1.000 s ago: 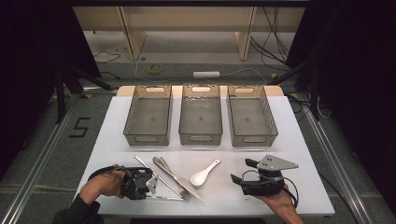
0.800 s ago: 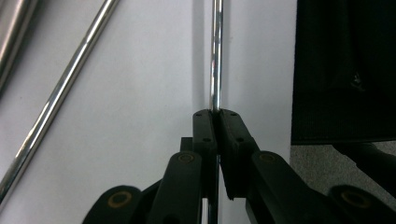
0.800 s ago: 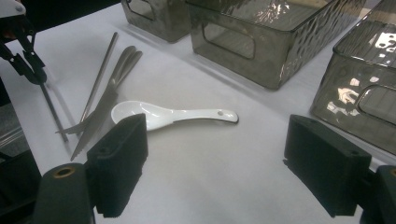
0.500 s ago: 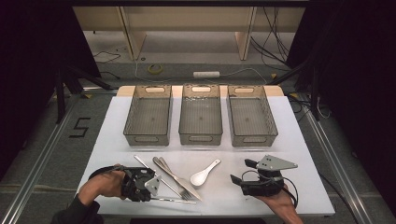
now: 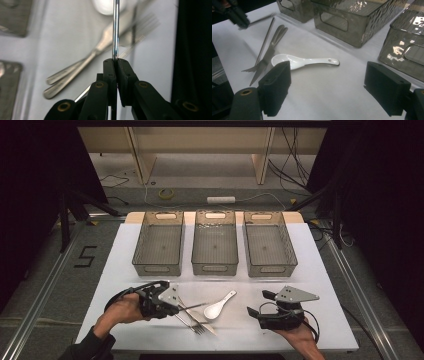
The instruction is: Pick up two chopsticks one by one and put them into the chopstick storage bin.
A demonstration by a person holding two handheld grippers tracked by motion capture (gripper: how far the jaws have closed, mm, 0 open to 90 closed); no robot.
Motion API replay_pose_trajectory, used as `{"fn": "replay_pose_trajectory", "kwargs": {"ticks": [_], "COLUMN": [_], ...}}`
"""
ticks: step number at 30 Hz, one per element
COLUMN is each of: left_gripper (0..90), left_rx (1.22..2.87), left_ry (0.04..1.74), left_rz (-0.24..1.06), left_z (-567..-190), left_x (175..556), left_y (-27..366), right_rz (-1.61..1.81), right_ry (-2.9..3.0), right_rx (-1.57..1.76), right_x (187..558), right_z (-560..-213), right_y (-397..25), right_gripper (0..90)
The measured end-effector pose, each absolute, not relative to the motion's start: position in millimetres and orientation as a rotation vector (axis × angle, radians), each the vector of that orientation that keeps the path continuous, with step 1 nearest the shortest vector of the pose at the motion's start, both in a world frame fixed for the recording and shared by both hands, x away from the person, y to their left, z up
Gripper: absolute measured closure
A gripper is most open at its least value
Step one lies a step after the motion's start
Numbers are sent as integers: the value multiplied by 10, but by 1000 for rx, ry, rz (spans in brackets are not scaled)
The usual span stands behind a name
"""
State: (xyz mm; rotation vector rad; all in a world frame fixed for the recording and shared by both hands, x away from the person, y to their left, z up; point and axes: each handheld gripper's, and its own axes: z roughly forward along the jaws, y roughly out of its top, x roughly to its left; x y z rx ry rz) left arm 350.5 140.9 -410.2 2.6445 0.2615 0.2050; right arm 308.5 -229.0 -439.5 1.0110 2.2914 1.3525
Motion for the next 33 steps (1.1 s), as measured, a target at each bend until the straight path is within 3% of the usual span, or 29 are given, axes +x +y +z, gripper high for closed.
{"fn": "replay_pose_trajectory", "kwargs": {"ticks": [5, 17, 33], "left_gripper": [850, 850, 851], "left_rx": [2559, 2383, 2190], "left_ry": [468, 769, 939], "left_rz": [254, 367, 482], "left_z": [-4040, -3872, -3653], "left_x": [3700, 4043, 4398], "left_y": [1493, 1746, 2002], "right_rz": [1345, 1350, 1360], "right_ry": [2297, 2290, 2277], "right_rx": [1011, 1017, 1014], "right_x": [3088, 3087, 3085], "right_z": [-4399, -4395, -4389], "right_y": [-2290, -2297, -2305], "right_gripper": [224, 223, 221]}}
